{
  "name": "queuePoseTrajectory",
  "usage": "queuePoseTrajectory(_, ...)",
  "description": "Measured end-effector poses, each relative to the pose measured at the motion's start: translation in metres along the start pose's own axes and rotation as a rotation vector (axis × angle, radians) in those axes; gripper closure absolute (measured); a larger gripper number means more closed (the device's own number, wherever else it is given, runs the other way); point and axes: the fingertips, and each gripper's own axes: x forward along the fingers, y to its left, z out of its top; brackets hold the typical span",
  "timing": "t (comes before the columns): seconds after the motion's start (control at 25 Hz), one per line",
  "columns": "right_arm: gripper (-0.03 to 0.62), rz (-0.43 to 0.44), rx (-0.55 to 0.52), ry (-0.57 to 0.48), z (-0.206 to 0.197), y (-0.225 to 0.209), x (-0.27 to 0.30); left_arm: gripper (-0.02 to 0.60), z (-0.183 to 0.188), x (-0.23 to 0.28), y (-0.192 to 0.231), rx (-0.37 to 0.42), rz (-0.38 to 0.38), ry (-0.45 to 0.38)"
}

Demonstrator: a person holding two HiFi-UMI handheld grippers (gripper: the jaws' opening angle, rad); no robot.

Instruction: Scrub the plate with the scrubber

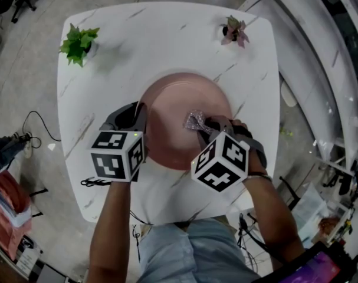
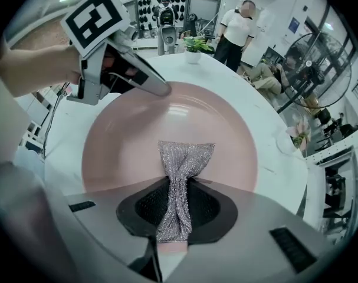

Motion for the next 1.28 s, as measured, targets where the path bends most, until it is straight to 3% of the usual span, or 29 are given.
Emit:
queuePoseTrajectory(0.32, 0.507, -0.066, 0.026, 0.008, 0.011, -0.034, 0.006, 0.554, -0.001, -0.001, 0.000, 0.001, -0.005, -0.004)
queuePoseTrajectory(0.68, 0.507, -0.089, -0.028, -0.013, 0.046, -0.049, 0.013, 0.554, -0.001, -0.002, -0.002, -0.001, -0.013, 0.006)
queuePoseTrajectory(1.0, 0.507, -0.063, -0.106, -0.052, 0.074, -0.025, 0.016, 0.554, -0.004, -0.003, -0.003, 0.002, -0.019, 0.026)
queuePoseTrajectory(1.28, 0.507, 0.013, -0.188, -0.103, 0.085, 0.024, 0.012, 0.554, -0.002, -0.003, -0.001, 0.007, -0.014, 0.010)
